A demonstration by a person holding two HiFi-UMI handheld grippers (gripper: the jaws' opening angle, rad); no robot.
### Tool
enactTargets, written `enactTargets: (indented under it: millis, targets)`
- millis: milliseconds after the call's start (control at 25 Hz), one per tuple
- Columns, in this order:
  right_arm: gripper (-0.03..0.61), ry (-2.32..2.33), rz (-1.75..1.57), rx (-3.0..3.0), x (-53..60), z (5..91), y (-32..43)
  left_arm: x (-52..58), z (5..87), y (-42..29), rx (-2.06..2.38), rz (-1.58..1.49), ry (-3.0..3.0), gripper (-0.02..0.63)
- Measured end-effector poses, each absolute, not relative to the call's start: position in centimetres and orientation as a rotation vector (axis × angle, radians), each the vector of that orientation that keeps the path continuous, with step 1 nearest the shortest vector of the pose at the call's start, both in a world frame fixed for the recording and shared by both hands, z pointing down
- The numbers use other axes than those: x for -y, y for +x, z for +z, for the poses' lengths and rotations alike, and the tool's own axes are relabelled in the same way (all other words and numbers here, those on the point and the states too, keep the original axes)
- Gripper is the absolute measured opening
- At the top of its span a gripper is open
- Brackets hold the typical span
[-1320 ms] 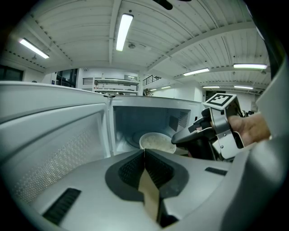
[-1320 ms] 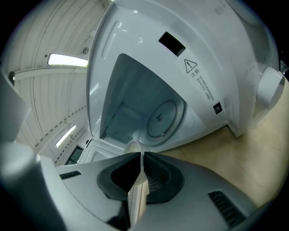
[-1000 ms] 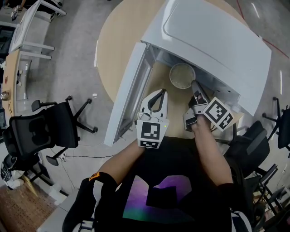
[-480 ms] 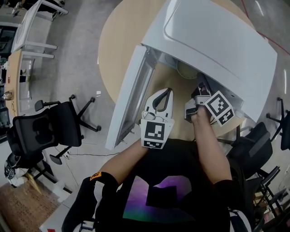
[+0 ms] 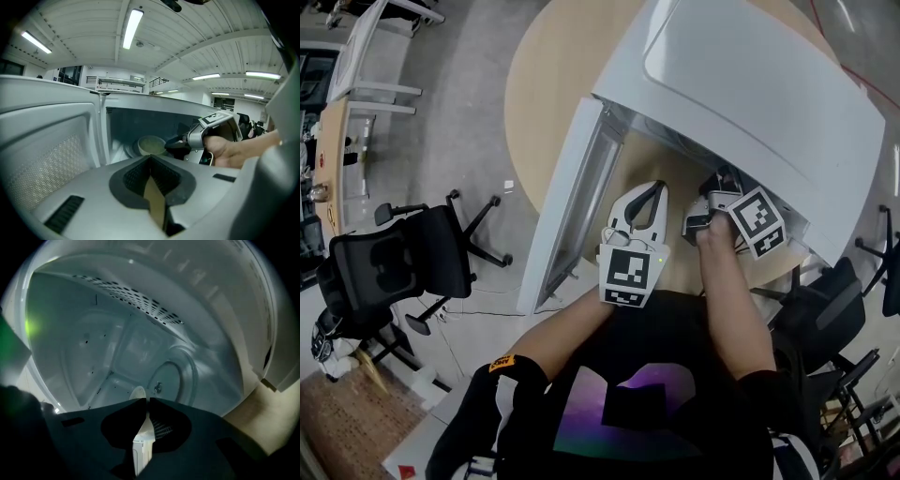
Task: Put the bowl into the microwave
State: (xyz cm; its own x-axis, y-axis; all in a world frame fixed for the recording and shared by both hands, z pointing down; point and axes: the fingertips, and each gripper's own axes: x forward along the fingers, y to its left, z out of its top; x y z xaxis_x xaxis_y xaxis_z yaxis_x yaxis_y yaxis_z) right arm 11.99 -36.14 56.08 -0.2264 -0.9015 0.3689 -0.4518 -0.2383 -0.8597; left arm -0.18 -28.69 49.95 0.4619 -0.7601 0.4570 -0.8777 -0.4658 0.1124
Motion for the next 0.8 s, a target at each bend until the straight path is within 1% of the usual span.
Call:
enactTargets:
  millis: [480,800]
  targets:
    - [0.038,-1.643,-1.413,-1.565,37.4,56.5,12.4,29.4,50.3,-0.7,1.399,0.509,2.359,0.046]
    - [0.040,-1.684,-1.339,-1.653,37.8,56.1,12.4,29.5,50.0,-0.7,1.399,0.488,2.357,0.046]
